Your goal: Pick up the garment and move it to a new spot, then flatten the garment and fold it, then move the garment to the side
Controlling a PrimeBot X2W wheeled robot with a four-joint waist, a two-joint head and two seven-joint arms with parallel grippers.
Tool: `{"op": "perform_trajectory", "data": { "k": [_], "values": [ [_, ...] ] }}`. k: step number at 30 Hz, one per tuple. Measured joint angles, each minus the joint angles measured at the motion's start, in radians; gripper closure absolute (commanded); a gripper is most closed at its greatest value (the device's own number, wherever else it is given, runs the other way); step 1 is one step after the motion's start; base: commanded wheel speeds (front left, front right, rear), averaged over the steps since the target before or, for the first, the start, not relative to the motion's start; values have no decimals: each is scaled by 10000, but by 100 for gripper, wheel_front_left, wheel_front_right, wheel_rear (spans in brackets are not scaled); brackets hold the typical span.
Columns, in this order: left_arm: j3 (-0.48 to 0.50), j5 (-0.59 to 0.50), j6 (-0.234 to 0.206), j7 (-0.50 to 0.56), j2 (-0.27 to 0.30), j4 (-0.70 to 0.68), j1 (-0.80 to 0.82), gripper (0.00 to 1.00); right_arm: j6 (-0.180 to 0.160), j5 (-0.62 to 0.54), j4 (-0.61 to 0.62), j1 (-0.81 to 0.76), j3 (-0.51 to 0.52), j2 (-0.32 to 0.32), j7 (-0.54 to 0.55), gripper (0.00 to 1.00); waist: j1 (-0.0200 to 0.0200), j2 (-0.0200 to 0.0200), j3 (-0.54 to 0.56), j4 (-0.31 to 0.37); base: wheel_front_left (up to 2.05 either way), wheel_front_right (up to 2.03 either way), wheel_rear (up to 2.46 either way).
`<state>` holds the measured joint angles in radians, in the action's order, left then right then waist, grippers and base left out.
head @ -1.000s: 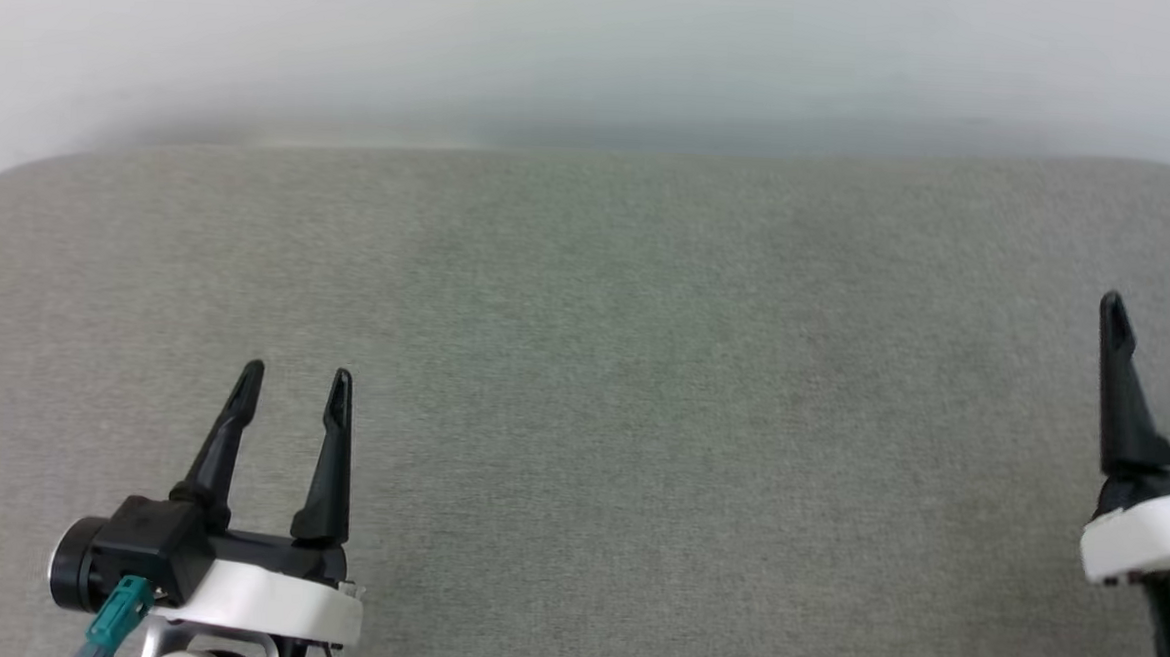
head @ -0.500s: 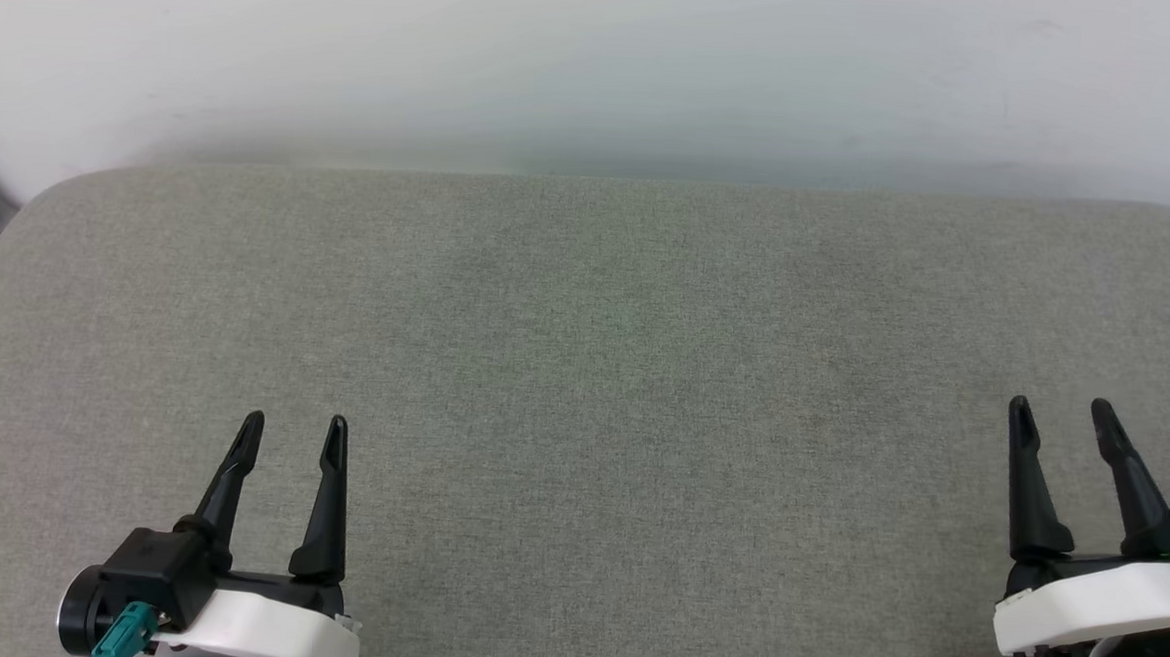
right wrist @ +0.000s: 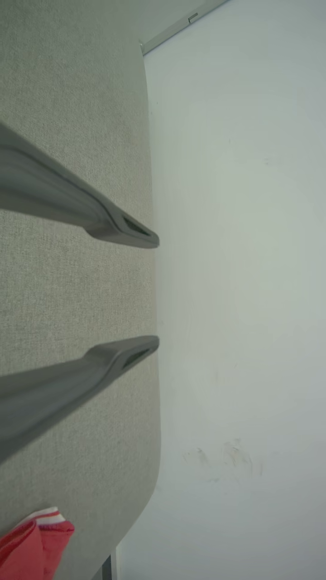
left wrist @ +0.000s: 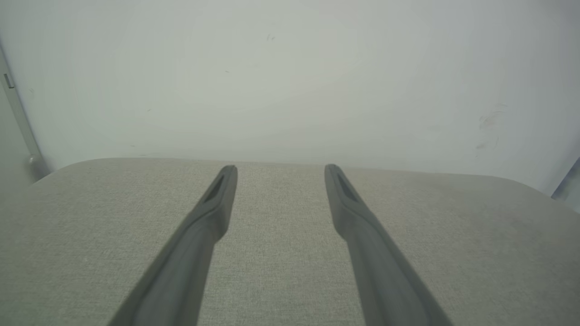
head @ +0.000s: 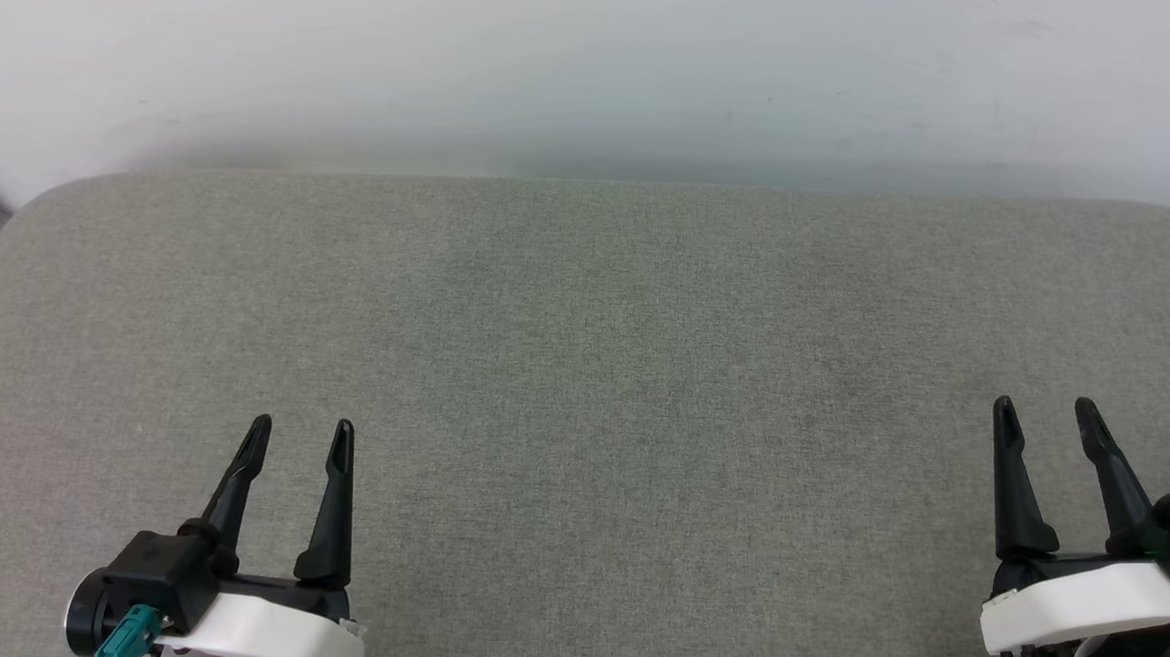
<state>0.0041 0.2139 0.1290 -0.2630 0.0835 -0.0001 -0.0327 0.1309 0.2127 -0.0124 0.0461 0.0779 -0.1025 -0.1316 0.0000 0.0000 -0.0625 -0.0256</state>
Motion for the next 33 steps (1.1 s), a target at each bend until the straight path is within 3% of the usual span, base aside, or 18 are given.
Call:
{"op": "perform_trajectory", "data": {
  "k": [13,14,18,33],
  "values": [
    [-2,46,2,0,-33,-88,3,0,0,-40,46,-12,-104,29,-73,0,0,0,-46,6,0,0,0],
    [31,54,2,2,-40,-79,-1,100,0,-38,42,-20,-115,33,-71,100,0,0,-47,3,0,0,0],
    [-6,65,2,46,-56,305,-144,100,0,-21,-339,-214,-151,82,-71,100,1,0,-47,4,0,0,0],
    [-4,3114,0,663,-12,821,-14,100,0,2847,-851,-239,-58,155,462,100,2,0,39,39,0,0,0]
  ]
}}
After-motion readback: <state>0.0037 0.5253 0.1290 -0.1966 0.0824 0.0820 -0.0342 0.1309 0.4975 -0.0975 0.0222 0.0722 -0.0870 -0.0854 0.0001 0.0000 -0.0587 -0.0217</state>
